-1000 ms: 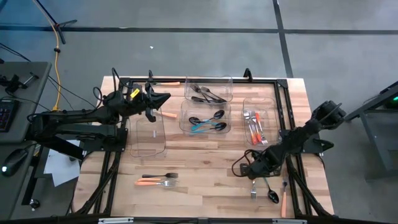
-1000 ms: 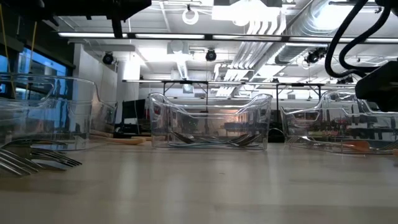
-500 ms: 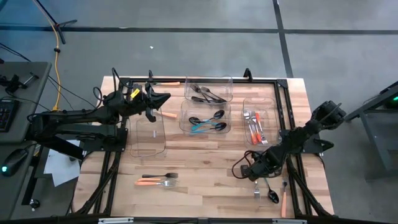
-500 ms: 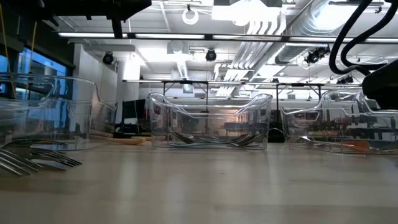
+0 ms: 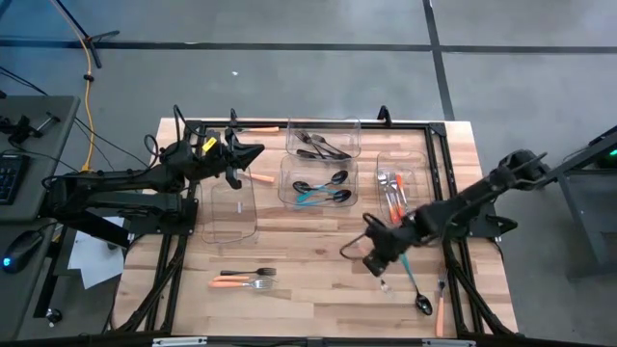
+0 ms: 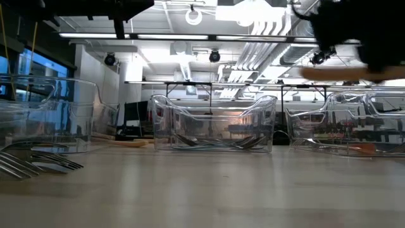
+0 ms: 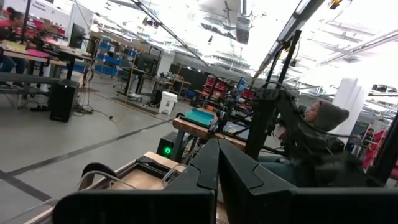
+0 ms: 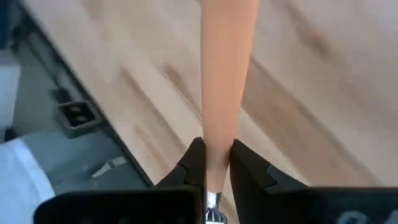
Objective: Sort silverware by color (type)
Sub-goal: Put the light orange fork into the bottom left transparent bin
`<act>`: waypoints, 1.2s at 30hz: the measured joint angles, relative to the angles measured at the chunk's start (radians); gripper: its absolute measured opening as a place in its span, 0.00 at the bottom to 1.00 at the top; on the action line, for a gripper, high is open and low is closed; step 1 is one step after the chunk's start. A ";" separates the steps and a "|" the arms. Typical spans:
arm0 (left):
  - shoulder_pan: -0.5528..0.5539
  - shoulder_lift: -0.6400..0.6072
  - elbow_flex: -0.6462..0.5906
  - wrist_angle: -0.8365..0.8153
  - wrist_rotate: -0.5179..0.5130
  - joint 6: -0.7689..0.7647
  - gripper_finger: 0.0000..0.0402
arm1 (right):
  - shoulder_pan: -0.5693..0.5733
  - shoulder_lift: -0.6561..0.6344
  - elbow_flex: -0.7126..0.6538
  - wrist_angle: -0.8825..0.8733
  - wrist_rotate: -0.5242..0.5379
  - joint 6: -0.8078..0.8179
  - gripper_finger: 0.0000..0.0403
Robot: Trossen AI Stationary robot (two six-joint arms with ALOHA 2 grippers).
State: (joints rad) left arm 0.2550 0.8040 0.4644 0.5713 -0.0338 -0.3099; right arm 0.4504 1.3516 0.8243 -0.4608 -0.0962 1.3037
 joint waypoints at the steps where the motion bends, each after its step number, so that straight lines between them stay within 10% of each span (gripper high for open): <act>1: 0.000 0.000 0.000 0.000 0.000 0.000 0.00 | -0.038 0.000 0.013 0.011 -0.002 -0.066 0.07; 10: -0.001 0.009 0.000 -0.004 0.029 0.000 0.02 | -0.367 0.011 0.181 0.153 0.160 -0.634 0.07; 18: -0.044 0.105 0.083 0.000 0.059 -0.033 0.24 | -0.537 0.039 0.370 0.176 0.140 -0.987 0.07; 28: -0.069 0.287 0.203 -0.006 0.074 0.009 0.56 | -0.595 0.056 0.425 0.202 0.094 -1.104 0.07; 36: -0.069 0.317 0.217 0.010 0.068 0.017 0.61 | -0.595 0.063 0.425 0.213 0.056 -1.138 0.07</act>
State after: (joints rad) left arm 0.1856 1.1209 0.6815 0.5811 0.0338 -0.2925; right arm -0.1444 1.4145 1.2488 -0.2476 -0.0404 0.1659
